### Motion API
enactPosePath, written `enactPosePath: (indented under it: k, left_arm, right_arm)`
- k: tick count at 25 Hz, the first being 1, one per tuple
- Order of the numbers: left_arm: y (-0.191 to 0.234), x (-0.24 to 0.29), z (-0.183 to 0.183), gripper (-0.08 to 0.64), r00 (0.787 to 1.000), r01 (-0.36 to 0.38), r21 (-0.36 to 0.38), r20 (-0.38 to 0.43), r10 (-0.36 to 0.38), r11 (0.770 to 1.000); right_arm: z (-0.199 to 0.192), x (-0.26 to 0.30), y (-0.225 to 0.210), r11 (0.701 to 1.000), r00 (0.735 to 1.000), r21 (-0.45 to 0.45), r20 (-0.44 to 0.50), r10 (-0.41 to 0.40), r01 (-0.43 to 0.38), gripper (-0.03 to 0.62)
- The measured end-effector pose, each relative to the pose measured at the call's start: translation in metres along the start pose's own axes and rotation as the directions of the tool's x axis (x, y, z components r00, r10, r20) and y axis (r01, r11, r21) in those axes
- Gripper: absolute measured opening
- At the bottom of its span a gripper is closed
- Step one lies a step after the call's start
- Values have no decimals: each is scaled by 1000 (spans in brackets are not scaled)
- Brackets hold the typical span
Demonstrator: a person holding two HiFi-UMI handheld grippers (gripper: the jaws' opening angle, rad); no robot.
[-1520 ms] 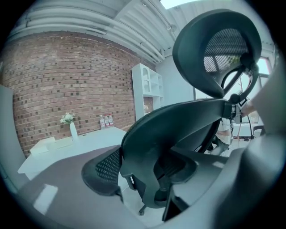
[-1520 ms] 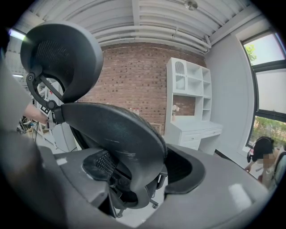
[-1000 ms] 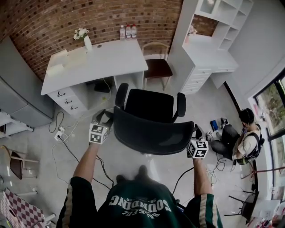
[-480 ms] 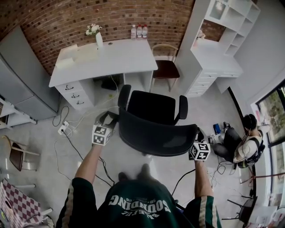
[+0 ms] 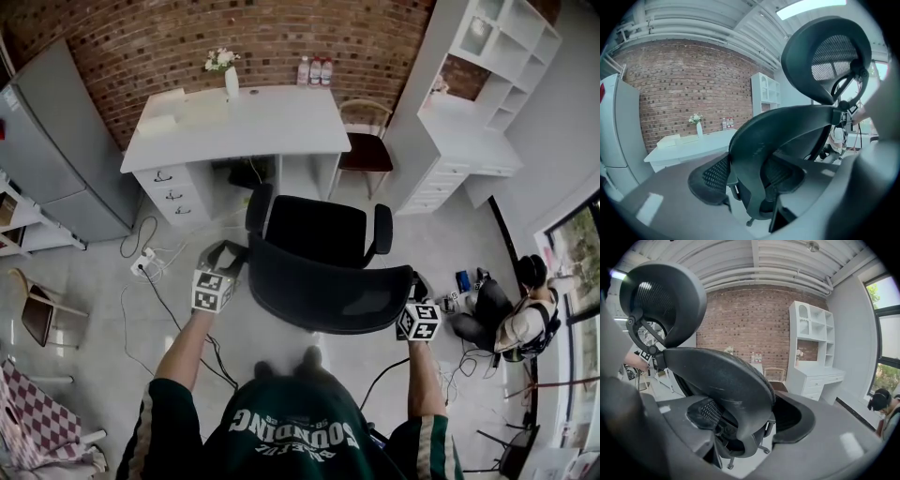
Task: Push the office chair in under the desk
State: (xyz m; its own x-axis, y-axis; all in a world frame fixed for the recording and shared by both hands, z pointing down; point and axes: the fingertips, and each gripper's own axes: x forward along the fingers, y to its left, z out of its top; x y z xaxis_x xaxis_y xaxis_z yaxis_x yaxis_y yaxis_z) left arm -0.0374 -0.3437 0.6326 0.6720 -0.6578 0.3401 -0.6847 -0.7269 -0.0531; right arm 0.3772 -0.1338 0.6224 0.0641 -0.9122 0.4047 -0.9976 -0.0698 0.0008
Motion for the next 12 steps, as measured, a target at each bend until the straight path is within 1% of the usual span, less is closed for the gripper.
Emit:
enactPosePath:
  k: [5,12]
  left_arm:
    - [14,-28,-12,232,1000,-16,-4,-10,16,1000]
    - [29,-76,-27,232,998,-57,-27,23,58,998]
  right_arm:
    - [-7,0,23,1000,1000,-14,-8,25,-25,313]
    - [-11,1,57,996,997,-44,-14,80,-80,313]
